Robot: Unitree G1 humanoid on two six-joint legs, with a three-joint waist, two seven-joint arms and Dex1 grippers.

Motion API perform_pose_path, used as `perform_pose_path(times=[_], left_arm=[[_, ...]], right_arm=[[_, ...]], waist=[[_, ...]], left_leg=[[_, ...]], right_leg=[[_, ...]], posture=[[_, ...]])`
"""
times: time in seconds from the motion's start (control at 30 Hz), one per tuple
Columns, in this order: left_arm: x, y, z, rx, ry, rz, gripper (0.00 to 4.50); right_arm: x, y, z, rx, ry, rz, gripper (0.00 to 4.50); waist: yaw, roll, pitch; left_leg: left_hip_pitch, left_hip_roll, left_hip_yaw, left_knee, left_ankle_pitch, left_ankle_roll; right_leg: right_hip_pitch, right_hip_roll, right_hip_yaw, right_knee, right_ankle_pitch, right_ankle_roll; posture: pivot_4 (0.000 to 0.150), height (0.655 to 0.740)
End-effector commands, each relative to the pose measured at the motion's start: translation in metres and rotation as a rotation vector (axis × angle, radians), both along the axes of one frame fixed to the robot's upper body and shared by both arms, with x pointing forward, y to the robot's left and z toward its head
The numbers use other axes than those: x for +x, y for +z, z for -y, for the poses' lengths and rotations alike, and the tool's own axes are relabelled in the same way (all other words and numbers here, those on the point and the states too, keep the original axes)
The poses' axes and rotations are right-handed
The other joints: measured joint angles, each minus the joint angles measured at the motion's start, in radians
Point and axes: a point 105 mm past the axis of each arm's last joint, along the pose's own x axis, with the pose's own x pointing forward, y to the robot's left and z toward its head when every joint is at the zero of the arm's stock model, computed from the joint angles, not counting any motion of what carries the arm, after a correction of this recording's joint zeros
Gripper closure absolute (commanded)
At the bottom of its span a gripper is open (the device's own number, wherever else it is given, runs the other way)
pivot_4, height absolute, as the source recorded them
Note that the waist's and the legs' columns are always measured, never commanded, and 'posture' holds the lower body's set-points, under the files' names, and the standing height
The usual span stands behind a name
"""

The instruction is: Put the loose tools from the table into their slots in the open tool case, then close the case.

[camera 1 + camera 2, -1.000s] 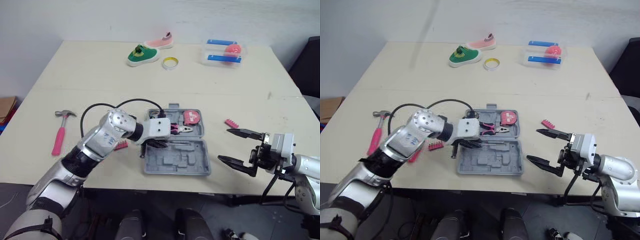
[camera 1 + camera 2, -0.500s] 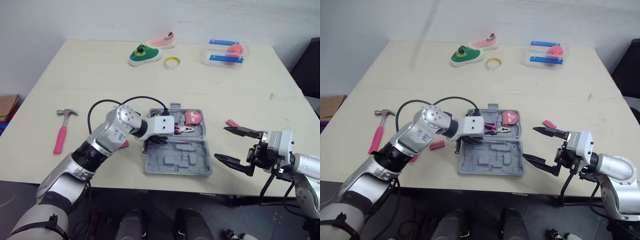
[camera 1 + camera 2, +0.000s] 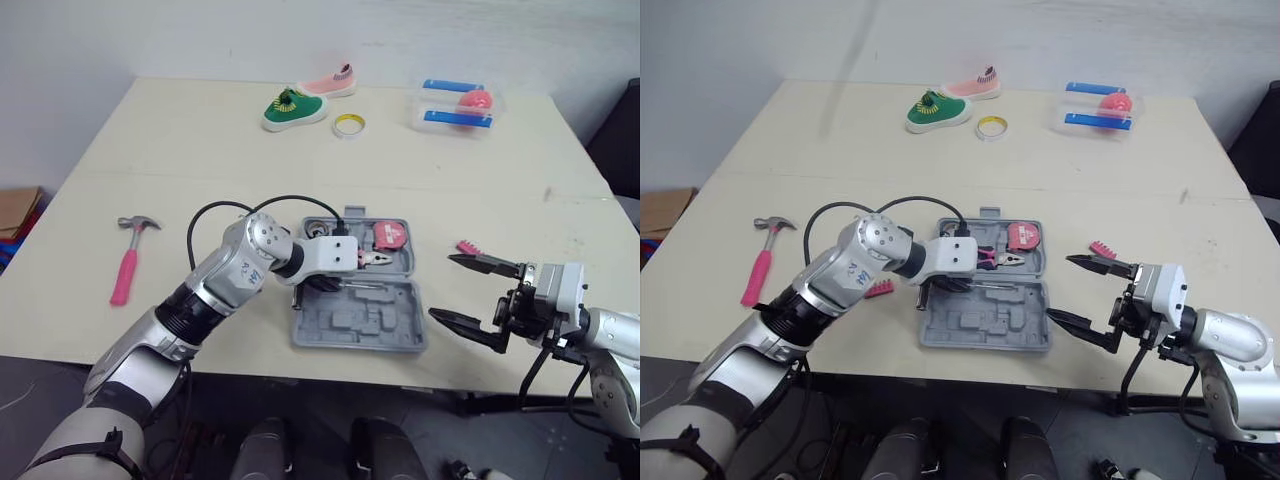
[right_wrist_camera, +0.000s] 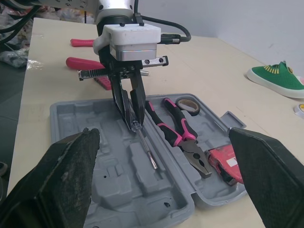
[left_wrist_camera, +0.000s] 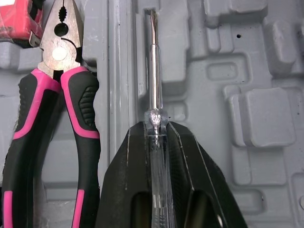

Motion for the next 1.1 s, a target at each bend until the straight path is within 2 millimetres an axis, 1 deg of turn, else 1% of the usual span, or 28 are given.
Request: perform_pose_path(times=[0.03,0.1,0.13,0.17,0.2,0.27,0.4,0.43,0.53,0.57,0.6,0.67,0.73,0.77,0.8,0.9,0.93,1.0,1.1], left_arm=[[0.001,0.015,0.006,-0.051,-0.008,0.058,2.72],[-0.003,0.02,0.011,-0.083,-0.022,0.069,1.78],[-0.003,0.021,0.012,-0.088,-0.023,0.071,1.49],[-0.004,0.022,0.011,-0.081,-0.027,0.082,0.93],[-0.005,0.024,0.009,-0.088,-0.024,0.087,0.6],[-0.007,0.032,0.006,-0.11,-0.03,0.114,0.6],[-0.012,0.045,0.004,-0.218,-0.063,0.146,0.6],[-0.013,0.049,0.005,-0.284,-0.073,0.147,0.6],[-0.015,0.06,0.003,-0.484,-0.109,0.138,1.34],[-0.01,0.061,0.0,-0.552,-0.066,0.109,1.83],[-0.006,0.058,-0.003,-0.574,-0.06,0.117,2.11],[0.001,0.051,-0.005,-0.639,-0.002,0.097,2.97],[0.002,0.039,-0.002,-0.645,0.016,0.042,3.75],[0.001,0.033,-0.001,-0.632,0.01,0.029,4.24],[0.003,0.028,0.001,-0.636,0.022,0.029,4.44],[0.008,0.001,0.003,-0.615,0.068,-0.012,4.44],[0.008,-0.005,0.003,-0.605,0.072,-0.016,4.44],[0.01,-0.011,0.002,-0.577,0.066,0.008,4.44],[0.011,-0.017,0.002,-0.574,0.081,-0.01,4.44]], right_arm=[[-0.004,0.006,-0.001,0.009,0.01,0.042,0.0],[-0.005,0.005,-0.001,0.008,0.011,0.038,0.0],[-0.005,0.005,-0.001,0.008,0.011,0.038,0.0],[-0.005,0.005,-0.001,0.009,0.012,0.036,0.0],[-0.006,0.004,-0.001,0.011,0.013,0.034,0.0],[-0.007,0.003,0.0,0.011,0.015,0.027,0.0],[-0.008,0.002,0.0,0.013,0.016,0.019,0.0],[-0.008,0.001,0.0,0.014,0.014,0.018,0.0],[-0.009,-0.001,0.002,0.015,0.007,0.013,0.0],[-0.008,-0.002,0.003,0.016,0.003,0.011,0.0],[-0.008,-0.004,0.004,0.015,0.001,0.009,0.0],[-0.008,-0.006,0.006,0.017,-0.006,0.007,0.0],[-0.007,-0.007,0.007,0.018,-0.009,0.007,0.0],[-0.007,-0.007,0.008,0.019,-0.011,0.008,0.0],[-0.007,-0.008,0.008,0.019,-0.012,0.01,0.0],[-0.006,-0.01,0.01,0.02,-0.016,0.013,0.0],[-0.006,-0.011,0.01,0.019,-0.017,0.013,0.0],[-0.006,-0.012,0.011,0.018,-0.021,0.017,0.0],[-0.006,-0.015,0.015,0.017,-0.03,0.02,0.0]], waist=[[0.004,0.0,0.0],[0.005,0.0,0.0],[0.005,0.0,0.0],[0.005,0.0,0.0],[0.005,0.0,0.0],[0.005,0.0,0.0],[0.003,0.0,0.0],[0.004,0.0,0.0],[0.004,0.0,0.0],[0.004,0.0,0.0],[0.004,0.0,0.0],[0.005,0.0,0.0],[0.005,0.0,0.0],[0.005,0.0,0.0],[0.005,0.0,0.0],[0.007,0.0,0.0],[0.007,0.0,0.0],[0.006,0.0,0.0],[0.005,0.0,0.0]], left_leg=[[0.0,0.0,0.0,0.0,0.0,0.0],[-0.001,0.0,-0.001,0.001,0.0,0.0],[-0.001,0.0,-0.001,0.001,0.0,0.001],[-0.001,0.0,-0.001,0.001,0.0,0.001],[-0.001,0.0,-0.001,0.001,0.0,0.001],[-0.001,0.0,-0.001,0.001,0.0,0.001],[-0.001,0.0,-0.001,0.001,0.0,0.001],[-0.001,0.0,-0.001,0.001,0.0,0.001],[-0.001,0.0,-0.001,0.001,0.0,0.001],[-0.001,0.0,-0.001,0.002,0.0,0.001],[-0.001,0.0,-0.001,0.002,0.0,0.001],[-0.001,0.0,-0.002,0.002,0.0,0.001],[-0.001,0.0,-0.002,0.003,0.0,0.001],[-0.001,0.0,-0.002,0.003,0.0,0.001],[-0.001,-0.001,-0.001,0.003,0.0,0.002],[-0.001,-0.001,-0.001,0.004,-0.001,0.003],[-0.001,-0.002,-0.001,0.004,-0.001,0.003],[-0.001,-0.002,-0.001,0.005,-0.001,0.004],[-0.001,-0.001,-0.001,0.005,-0.001,0.004]], right_leg=[[0.0,0.0,0.0,0.0,0.0,0.0],[0.0,0.0,0.0,0.0,0.0,0.0],[0.0,0.0,0.0,0.0,0.0,0.0],[0.0,-0.001,0.0,0.0,0.0,0.0],[0.0,-0.001,0.0,0.0,0.0,0.0],[0.0,-0.001,0.0,0.0,0.0,0.0],[0.0,0.0,0.0,0.0,0.0,0.0],[0.0,-0.001,0.0,0.0,0.0,0.0],[0.0,-0.001,0.0,0.001,0.0,0.0],[0.0,-0.001,0.0,0.001,0.0,0.0],[0.0,-0.002,0.0,0.0,0.0,0.0],[0.0,-0.002,0.0,0.0,0.0,0.0],[0.001,-0.002,-0.001,0.001,0.0,0.001],[0.001,-0.001,-0.002,0.001,0.0,0.001],[0.001,-0.001,-0.003,0.001,0.001,0.001],[0.001,-0.001,-0.006,0.001,0.001,0.002],[0.001,-0.001,-0.006,0.0,0.001,0.002],[0.002,-0.002,-0.006,0.0,0.002,0.003],[0.002,-0.002,-0.006,0.0,0.002,0.003]], posture=[[0.15,0.74],[0.15,0.74],[0.15,0.74],[0.15,0.74],[0.15,0.74],[0.15,0.74],[0.15,0.74],[0.15,0.74],[0.15,0.74],[0.15,0.74],[0.15,0.74],[0.15,0.74],[0.15,0.74],[0.15,0.74],[0.15,0.74],[0.15,0.74],[0.15,0.74],[0.15,0.74],[0.15,0.74]])
